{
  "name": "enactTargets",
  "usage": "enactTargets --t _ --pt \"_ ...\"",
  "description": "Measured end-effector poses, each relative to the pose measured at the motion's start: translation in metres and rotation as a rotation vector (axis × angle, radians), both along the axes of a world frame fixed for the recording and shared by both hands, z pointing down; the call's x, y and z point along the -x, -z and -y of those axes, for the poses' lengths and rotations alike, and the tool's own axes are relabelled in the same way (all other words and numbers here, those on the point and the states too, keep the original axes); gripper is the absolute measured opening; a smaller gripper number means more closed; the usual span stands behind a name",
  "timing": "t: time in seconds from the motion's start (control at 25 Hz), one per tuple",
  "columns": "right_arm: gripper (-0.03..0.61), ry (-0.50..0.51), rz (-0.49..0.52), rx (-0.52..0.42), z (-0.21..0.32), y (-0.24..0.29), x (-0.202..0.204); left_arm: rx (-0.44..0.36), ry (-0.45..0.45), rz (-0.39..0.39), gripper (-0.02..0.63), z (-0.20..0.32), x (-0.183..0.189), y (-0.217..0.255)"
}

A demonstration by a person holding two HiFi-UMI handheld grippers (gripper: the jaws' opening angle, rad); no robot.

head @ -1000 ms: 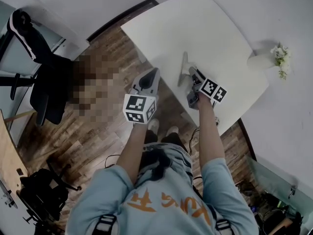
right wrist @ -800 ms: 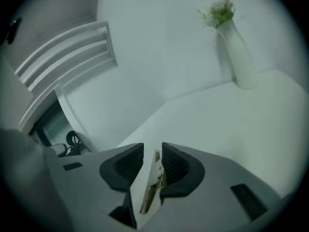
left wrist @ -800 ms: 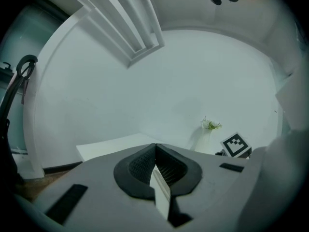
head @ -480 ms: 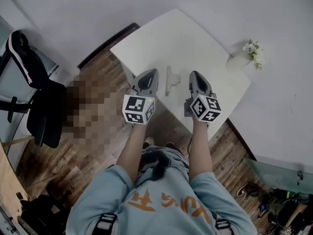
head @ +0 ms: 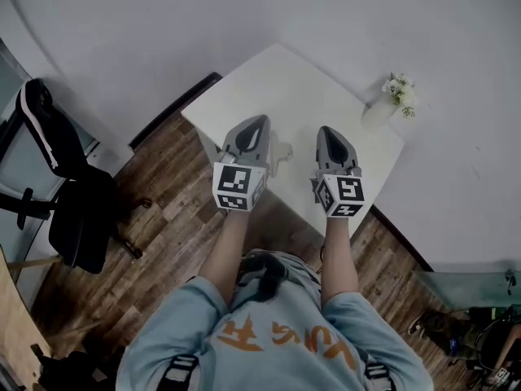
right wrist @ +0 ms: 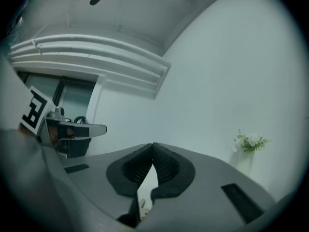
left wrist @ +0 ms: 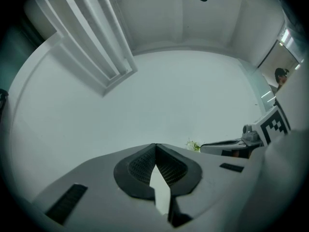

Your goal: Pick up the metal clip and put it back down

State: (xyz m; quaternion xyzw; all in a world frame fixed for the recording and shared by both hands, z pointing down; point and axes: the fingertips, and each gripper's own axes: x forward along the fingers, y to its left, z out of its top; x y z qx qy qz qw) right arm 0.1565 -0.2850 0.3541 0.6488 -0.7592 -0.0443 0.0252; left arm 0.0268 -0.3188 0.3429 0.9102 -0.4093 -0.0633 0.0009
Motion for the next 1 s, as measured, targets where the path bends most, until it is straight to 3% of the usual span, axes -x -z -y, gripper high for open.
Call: enactTargets --t 0.24,1.0 --pt "0.012 -0.033 -0.061 0.054 0.000 -0.008 -0.006 -0.018 0.064 0.041 0.023 0.003 0.006 0.002" --pt "0.012 -0.059 -0.101 0.064 0.001 -0.007 -0.030 0.031 0.075 0.048 0.025 0.013 -0.007 -0.012"
